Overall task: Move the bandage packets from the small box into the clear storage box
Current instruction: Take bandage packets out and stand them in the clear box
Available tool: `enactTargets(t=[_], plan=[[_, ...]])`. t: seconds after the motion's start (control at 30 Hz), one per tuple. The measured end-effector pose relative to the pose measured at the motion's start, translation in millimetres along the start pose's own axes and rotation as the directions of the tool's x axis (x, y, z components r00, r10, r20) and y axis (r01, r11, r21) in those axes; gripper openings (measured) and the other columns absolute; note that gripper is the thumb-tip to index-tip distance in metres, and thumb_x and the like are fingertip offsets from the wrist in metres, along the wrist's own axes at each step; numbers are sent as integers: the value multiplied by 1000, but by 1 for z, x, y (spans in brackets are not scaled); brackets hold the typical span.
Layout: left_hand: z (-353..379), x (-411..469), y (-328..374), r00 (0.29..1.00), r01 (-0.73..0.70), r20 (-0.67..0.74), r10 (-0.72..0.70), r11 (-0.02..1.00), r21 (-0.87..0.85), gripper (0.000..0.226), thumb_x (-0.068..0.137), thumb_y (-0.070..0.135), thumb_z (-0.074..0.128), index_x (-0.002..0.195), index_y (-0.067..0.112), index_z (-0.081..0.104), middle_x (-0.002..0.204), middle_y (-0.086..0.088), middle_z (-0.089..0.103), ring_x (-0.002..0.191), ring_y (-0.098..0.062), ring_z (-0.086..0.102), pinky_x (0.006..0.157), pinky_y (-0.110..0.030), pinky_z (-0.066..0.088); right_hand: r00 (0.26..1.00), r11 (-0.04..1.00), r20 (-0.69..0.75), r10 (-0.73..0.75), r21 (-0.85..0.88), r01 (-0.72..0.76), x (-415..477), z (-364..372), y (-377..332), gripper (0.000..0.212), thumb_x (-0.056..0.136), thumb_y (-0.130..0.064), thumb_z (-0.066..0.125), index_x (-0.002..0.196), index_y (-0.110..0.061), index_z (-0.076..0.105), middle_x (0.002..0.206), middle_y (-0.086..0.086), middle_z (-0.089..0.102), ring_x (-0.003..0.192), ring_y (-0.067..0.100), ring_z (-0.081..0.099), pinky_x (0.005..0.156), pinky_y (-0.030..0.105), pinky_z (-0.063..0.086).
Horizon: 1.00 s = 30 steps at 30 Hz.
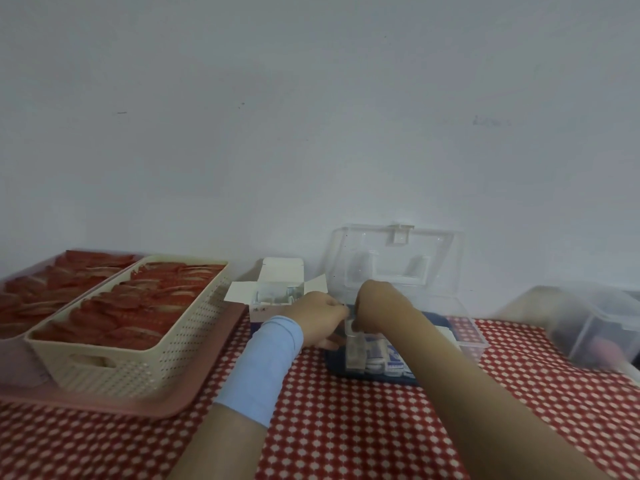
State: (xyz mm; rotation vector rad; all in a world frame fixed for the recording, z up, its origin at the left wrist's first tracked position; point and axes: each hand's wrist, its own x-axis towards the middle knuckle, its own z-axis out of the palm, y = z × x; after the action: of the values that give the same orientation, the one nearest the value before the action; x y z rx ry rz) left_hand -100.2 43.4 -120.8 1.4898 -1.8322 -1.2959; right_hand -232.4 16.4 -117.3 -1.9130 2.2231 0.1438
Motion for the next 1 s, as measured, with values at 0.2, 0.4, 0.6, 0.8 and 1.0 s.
enactTargets(t=[0.2,0.4,0.6,0.8,1.0], plan=[[0,-4,3,1000,0,-24,1,1000,18,19,99,18,52,104,3,64,107,-18,71,93,-26,73,58,-21,57,994,1000,-104,30,-5,-30,1,7,3,20,92,-21,67,92,-12,49,75,3,46,82,21,54,73,31,45],[-6,-11,6,999,13,40,-14,1000,19,24,98,19,53,113,4,66,108,-13,72,92,-21,74,71,-26,61,998,999,-64,8,47,-5,-4,-1,8,16,87,-20,72,92,-7,65,87,4,69,83,20,69,80,30,58],[-53,-41,23,996,-85,-31,85,996,-10,23,102,21,51,116,8,63,105,-10,72,88,-23,74,73,-27,61,946,944,-323,-20,307,124,-28,-43,16,17,88,-14,61,89,-8,76,75,5,76,64,22,73,72,39,63],[-103,-42,-10,859,-184,-425,286,946,266,16,95,16,59,95,27,71,93,12,71,83,-4,66,83,-24,53,835,851,-480,-268,288,439,-50,-61,-37,14,95,-27,62,97,-31,75,92,-12,74,83,8,68,81,33,58],[-105,-15,-46,854,-142,-408,323,899,414,29,96,10,52,113,23,72,123,3,66,106,-10,61,91,-23,43,820,867,-331,-467,12,498,-31,-45,-78,19,91,-20,69,103,-31,78,106,-11,74,95,11,67,87,29,55]])
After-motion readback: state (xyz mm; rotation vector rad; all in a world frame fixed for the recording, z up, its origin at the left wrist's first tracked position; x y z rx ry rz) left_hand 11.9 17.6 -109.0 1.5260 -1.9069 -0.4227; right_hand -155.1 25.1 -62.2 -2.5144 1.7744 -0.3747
